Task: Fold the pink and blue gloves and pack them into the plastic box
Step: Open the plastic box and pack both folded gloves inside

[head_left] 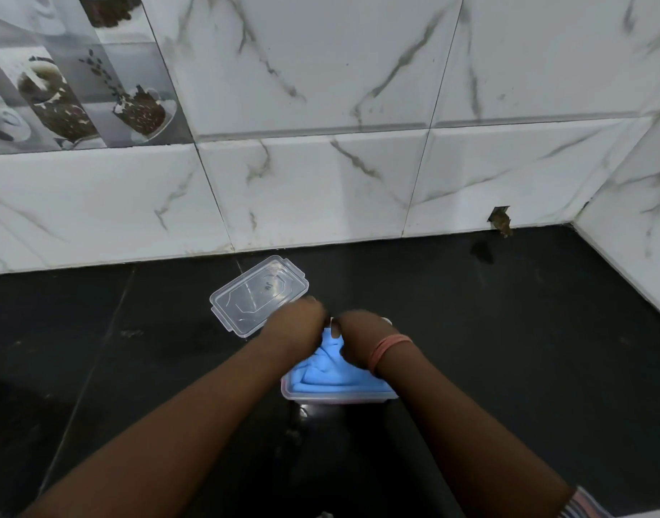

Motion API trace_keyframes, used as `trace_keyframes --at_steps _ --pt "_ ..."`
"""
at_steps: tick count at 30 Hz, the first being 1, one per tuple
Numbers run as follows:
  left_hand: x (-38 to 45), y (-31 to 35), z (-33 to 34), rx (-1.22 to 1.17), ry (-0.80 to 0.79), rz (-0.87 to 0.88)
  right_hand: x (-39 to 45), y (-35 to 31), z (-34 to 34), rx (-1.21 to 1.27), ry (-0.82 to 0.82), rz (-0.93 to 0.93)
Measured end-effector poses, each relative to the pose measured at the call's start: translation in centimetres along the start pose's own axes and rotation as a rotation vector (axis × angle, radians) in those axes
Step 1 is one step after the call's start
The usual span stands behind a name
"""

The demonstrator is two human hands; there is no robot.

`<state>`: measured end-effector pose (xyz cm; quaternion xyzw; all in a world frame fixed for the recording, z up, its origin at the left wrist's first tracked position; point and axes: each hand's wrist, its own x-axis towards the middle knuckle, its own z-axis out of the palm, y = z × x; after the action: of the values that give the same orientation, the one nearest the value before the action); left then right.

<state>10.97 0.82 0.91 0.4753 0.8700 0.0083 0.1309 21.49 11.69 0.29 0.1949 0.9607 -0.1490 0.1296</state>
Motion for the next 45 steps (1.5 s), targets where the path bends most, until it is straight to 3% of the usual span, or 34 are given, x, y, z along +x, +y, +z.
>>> trace_keyframes --at_steps 3,6,11,14,18,21,24,27,32,35,38,40,45 --pt "1.4 -2.0 -1.6 -0.312 0.194 -0.196 2.5 -0.6 -2.3 0.160 0.123 0.026" --pt "2.7 -4.9 -0.7 -0.607 0.281 -0.524 5.8 -0.9 -3.0 0.320 0.200 0.053" --pt "3.6 -10.7 3.0 -0.819 0.226 -1.140 10.9 -0.6 -1.7 0.374 0.110 0.095" --pt "4.1 -12.5 4.4 -0.881 0.188 -1.300 13.6 -0.7 -1.0 0.391 0.007 0.106" --pt "5.1 -13.6 5.5 -0.931 0.233 -1.252 16.5 -1.5 0.0 0.459 -0.120 0.130" --pt "5.8 -14.1 5.8 -1.026 0.267 -1.210 17.9 -1.9 0.5 0.425 -0.098 0.179" --pt "6.0 -14.2 5.9 -1.044 0.375 -1.218 18.2 -1.5 0.2 0.556 -0.106 0.270" --pt "5.5 -13.1 5.4 -1.092 0.487 -1.102 17.3 -0.3 -0.6 0.764 -0.126 0.359" --pt "4.4 -9.4 2.2 -1.667 0.698 -0.801 13.6 1.6 -3.6 1.157 0.086 0.457" --pt "2.9 -6.9 0.3 -2.027 0.637 -0.663 9.9 2.6 -4.6 1.492 0.140 0.443" --pt "1.6 -5.7 -0.1 -2.164 0.547 -0.515 6.1 3.4 -5.0 1.674 0.164 0.412" --pt "0.5 -4.9 -0.5 -2.194 0.485 -0.469 3.4 3.6 -4.7 1.633 0.186 0.370" --pt "-2.7 -3.6 0.2 -1.863 0.194 -0.367 -2.6 5.5 -2.6 1.156 0.053 0.171"
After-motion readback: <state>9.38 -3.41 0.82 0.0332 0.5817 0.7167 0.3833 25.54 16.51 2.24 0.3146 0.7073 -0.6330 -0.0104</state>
